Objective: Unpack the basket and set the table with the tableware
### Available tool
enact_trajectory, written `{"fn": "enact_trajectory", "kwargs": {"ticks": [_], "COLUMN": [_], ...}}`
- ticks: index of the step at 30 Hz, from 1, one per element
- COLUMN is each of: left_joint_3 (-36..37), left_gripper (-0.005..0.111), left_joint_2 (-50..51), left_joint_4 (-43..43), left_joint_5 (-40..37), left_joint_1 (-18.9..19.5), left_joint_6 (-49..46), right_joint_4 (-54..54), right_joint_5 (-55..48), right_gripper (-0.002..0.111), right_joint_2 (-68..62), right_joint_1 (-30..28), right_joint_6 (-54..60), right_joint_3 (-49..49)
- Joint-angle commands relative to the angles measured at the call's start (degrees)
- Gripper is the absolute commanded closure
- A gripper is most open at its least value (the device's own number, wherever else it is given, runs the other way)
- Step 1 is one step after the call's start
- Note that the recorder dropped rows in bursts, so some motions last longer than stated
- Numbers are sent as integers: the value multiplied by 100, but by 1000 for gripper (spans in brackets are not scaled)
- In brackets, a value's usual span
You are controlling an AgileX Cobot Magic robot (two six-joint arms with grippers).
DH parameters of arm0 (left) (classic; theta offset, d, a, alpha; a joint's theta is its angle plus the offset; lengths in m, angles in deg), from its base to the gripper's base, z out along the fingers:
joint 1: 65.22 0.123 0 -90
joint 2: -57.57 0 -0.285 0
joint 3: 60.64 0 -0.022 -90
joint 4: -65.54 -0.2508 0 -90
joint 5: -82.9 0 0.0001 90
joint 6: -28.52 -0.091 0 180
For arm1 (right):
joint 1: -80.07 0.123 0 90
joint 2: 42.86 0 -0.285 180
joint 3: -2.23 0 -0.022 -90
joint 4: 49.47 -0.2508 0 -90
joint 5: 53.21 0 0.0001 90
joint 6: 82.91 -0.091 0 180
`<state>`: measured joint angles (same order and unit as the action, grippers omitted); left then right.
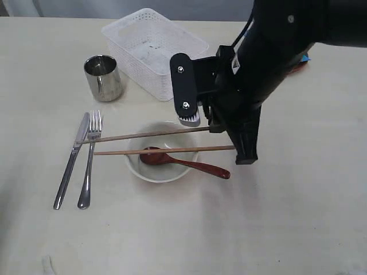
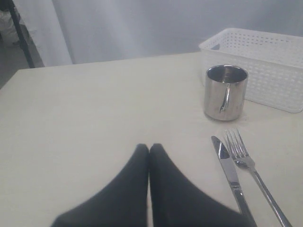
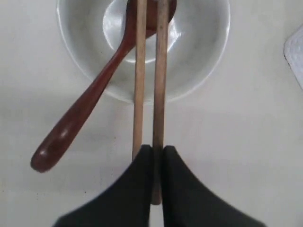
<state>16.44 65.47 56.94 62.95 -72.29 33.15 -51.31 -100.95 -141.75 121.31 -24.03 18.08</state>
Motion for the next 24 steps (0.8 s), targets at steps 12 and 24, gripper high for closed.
{"fn": "enact_trajectory", "kwargs": {"ticks": [12, 24], "left_joint_3": [13, 13], "left_gripper": [107, 107], "left_joint_2": [-11, -11], "left_joint_4": [-14, -14], "left_joint_5": [3, 3], "left_joint_1": [-29, -29], "left_joint_6": [13, 13], "right_joint_4": [185, 78], "right_joint_5": [1524, 2098], "right_gripper": [109, 109], "right_joint_2": [679, 567], "right_joint_1": [-184, -459], "right_joint_6": [450, 502], "right_joint_3": [1335, 1335]}}
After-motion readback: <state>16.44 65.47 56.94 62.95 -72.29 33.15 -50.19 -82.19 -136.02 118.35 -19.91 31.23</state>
